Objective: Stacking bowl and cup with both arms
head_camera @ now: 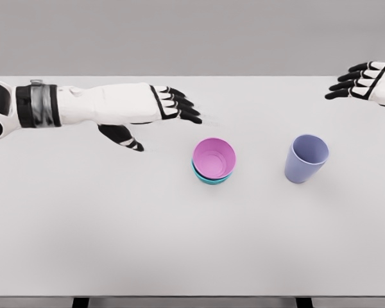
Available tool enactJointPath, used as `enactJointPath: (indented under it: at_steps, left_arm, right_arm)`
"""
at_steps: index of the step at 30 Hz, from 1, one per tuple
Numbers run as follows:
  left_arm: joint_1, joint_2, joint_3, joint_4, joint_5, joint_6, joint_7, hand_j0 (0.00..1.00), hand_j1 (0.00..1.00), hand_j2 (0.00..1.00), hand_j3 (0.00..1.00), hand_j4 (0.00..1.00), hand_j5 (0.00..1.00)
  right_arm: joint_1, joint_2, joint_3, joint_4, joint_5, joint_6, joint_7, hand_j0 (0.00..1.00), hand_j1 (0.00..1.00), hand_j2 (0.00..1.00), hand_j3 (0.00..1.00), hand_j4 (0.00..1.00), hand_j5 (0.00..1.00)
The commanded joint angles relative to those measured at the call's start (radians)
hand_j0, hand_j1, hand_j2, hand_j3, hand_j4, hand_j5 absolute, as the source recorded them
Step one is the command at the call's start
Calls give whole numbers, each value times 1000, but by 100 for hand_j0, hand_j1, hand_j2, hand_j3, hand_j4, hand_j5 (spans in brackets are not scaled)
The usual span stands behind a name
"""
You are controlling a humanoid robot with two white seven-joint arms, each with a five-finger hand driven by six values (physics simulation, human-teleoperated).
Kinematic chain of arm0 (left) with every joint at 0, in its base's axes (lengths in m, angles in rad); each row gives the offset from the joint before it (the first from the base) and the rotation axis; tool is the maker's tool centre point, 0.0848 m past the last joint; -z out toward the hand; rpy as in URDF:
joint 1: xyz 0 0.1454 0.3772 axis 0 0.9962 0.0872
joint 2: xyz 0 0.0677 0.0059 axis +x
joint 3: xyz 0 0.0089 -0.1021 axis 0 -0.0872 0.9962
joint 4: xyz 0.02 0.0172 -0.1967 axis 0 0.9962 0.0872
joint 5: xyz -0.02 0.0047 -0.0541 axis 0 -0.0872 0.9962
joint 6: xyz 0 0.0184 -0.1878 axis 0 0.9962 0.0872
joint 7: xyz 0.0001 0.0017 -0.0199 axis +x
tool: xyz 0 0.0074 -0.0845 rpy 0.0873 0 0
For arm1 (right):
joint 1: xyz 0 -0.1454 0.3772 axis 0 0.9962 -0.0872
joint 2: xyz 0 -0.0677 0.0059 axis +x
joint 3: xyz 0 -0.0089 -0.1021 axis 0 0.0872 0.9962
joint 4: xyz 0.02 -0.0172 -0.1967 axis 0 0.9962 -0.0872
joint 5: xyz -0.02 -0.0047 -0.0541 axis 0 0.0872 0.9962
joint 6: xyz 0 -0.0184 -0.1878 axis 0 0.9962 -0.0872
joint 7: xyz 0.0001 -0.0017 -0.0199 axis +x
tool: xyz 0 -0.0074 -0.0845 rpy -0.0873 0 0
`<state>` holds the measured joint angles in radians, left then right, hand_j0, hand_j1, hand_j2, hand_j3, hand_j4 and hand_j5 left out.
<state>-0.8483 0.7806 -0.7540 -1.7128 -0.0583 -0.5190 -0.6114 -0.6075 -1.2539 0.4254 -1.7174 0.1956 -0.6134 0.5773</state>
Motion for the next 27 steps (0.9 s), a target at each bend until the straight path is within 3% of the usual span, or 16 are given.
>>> enactJointPath:
  at_steps: [1, 2, 5, 8, 12, 18, 21, 27]
  left_arm:
    - [2, 132, 64, 4, 165, -92, 1, 100, 100, 100, 100, 100, 100]
    - [26, 167, 65, 9, 235, -92, 1, 100, 100, 100, 100, 100, 100]
    - [113, 224, 71, 59, 420, -92, 1, 100, 100, 100, 100, 100, 100]
    - [187, 270, 77, 166, 527, -92, 1, 100, 100, 100, 100, 100, 100]
    - [259, 256, 77, 288, 609, -92, 1, 100, 100, 100, 100, 100, 100]
    - [328, 229, 93, 311, 638, -92, 1, 100, 100, 100, 100, 100, 100]
    - [330, 217, 93, 325, 640, -92, 1, 100, 100, 100, 100, 100, 100]
    - [334, 184, 111, 331, 640, -92, 1, 100, 100, 100, 100, 100, 100]
  right_arm:
    - [0, -1, 0, 16, -1, 2, 34, 100, 100, 100, 100, 100, 100]
    - [-12, 21, -5, 58, -16, 2, 34, 100, 100, 100, 100, 100, 100]
    - [-48, 41, -7, 73, -13, 2, 34, 100, 100, 100, 100, 100, 100]
    - [-69, 47, -8, 27, -10, 2, 34, 100, 100, 100, 100, 100, 100]
    - [-49, 22, 36, -1, -2, 2, 34, 100, 100, 100, 100, 100, 100]
    - [-46, 31, 65, -14, 4, 2, 34, 100, 100, 100, 100, 100, 100]
    - [-51, 48, 165, -36, 5, 2, 34, 100, 100, 100, 100, 100, 100]
    - [-52, 64, 188, -36, 5, 2, 34, 100, 100, 100, 100, 100, 100]
